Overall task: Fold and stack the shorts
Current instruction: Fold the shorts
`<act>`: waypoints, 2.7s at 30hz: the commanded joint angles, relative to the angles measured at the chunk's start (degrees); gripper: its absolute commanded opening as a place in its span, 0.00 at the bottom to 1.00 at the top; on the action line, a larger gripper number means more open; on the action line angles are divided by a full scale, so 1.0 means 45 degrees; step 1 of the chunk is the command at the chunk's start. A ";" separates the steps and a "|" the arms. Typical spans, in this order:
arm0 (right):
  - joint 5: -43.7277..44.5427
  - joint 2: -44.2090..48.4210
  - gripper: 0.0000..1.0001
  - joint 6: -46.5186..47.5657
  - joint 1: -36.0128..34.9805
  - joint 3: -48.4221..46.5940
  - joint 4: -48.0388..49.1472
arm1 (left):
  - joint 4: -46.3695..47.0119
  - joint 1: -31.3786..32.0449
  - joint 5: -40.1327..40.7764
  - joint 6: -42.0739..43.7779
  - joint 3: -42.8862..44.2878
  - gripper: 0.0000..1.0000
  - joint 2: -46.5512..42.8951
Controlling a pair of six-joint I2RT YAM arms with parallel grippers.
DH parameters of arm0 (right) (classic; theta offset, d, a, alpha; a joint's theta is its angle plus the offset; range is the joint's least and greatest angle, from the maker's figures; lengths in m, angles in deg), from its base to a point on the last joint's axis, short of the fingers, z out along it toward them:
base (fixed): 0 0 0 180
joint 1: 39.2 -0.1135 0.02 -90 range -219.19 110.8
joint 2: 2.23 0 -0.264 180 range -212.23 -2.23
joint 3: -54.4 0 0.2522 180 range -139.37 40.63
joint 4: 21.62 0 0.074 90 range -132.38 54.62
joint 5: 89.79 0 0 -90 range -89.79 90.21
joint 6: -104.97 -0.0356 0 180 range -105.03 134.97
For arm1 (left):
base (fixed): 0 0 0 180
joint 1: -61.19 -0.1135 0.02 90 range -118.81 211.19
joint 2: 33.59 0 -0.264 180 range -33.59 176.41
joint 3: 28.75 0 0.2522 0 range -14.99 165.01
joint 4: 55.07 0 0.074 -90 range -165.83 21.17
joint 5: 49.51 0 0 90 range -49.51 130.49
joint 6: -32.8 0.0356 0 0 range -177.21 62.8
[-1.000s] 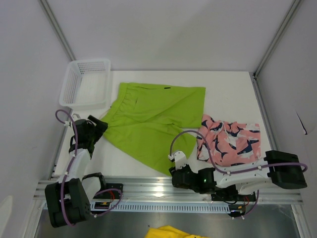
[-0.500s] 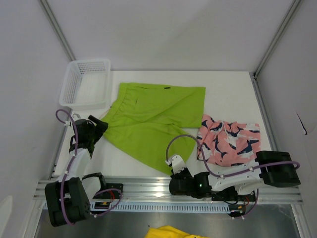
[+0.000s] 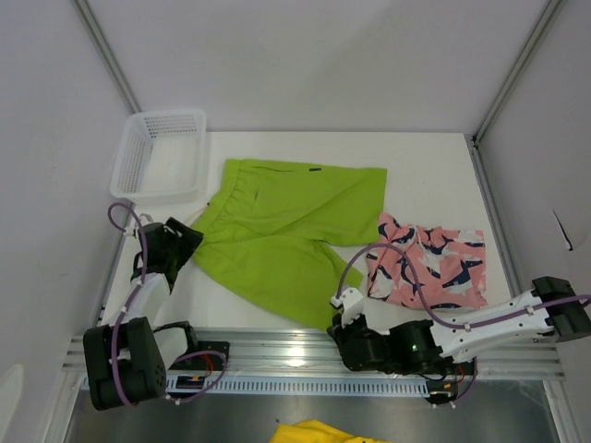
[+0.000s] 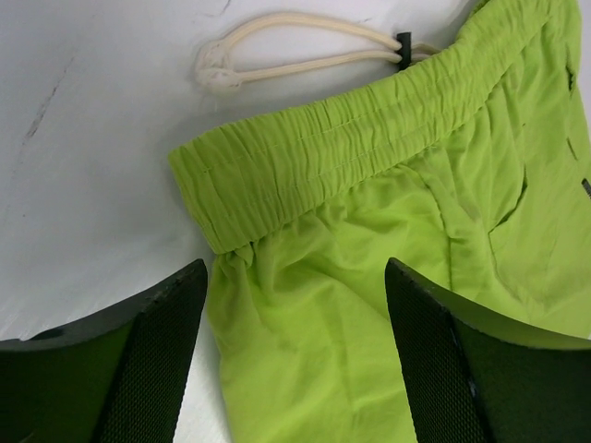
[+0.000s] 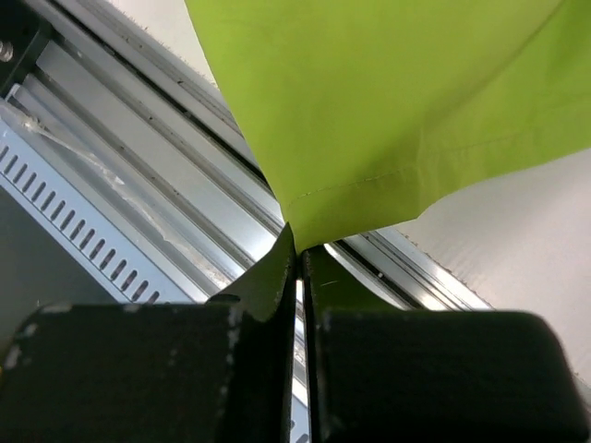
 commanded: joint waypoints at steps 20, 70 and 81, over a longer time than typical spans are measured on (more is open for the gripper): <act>0.0966 0.5208 0.00 -0.3230 0.2139 0.1447 -0.3403 | 0.1648 -0.0155 0.0007 -0.0784 -0.1289 0.64 -0.0106; 0.1139 0.0874 0.00 -0.1120 -0.3563 -0.2416 -0.2032 | -0.6532 -0.0390 0.1667 -0.1310 0.2165 0.00 -0.3797; 0.3815 0.1731 0.00 -0.1356 -0.3624 -0.6596 -0.7149 | -1.0264 -0.0390 0.1902 -0.1623 0.5760 0.00 -0.1926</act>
